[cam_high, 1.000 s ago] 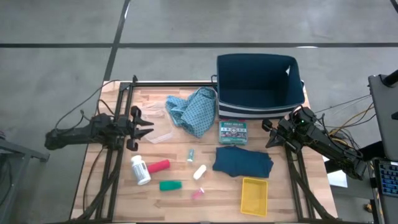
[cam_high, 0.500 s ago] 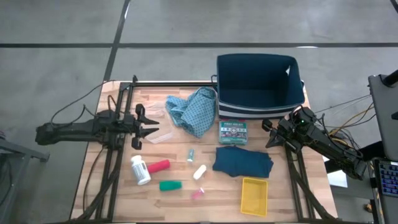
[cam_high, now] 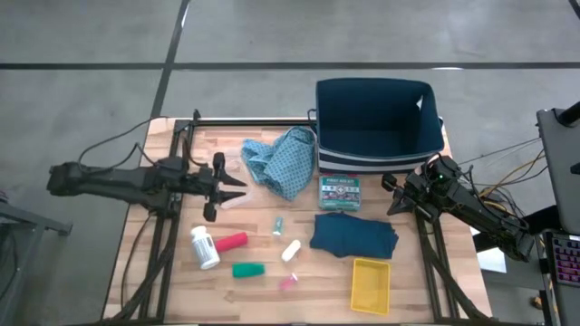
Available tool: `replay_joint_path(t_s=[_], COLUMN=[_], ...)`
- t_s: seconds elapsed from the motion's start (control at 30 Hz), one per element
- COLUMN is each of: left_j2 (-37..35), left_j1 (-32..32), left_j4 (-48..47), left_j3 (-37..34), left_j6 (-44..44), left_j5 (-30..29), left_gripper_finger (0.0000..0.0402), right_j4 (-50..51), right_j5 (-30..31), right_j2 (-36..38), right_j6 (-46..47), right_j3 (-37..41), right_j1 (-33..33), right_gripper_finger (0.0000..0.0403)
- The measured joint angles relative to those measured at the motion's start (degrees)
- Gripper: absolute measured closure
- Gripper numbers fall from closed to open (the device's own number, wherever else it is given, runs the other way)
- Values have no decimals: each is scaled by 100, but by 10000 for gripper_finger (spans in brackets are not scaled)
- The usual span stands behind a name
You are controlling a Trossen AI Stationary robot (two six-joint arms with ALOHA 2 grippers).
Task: Pick & place medical supplies in basket/bin
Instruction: Put the white rolled gauze into the transparent bin
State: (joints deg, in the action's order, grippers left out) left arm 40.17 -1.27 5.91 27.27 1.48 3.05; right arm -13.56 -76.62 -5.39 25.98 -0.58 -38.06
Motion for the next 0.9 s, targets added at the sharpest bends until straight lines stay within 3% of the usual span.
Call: replay_joint_path(t_s=[0.53, 0.9], left_j2=[1379, 2290], left_j1=[-1527, -2460], left_j4=[-21, -18], left_j3=[850, 1434], left_j6=[-333, -529], left_j5=[-1712, -2513], left_gripper_finger=[284, 284], right_j4=[0, 0], right_j5=[0, 0], right_j2=[-1, -1], right_j6=[0, 0], right_j3=[0, 0], right_j1=[1, 1], right_gripper_finger=[394, 394])
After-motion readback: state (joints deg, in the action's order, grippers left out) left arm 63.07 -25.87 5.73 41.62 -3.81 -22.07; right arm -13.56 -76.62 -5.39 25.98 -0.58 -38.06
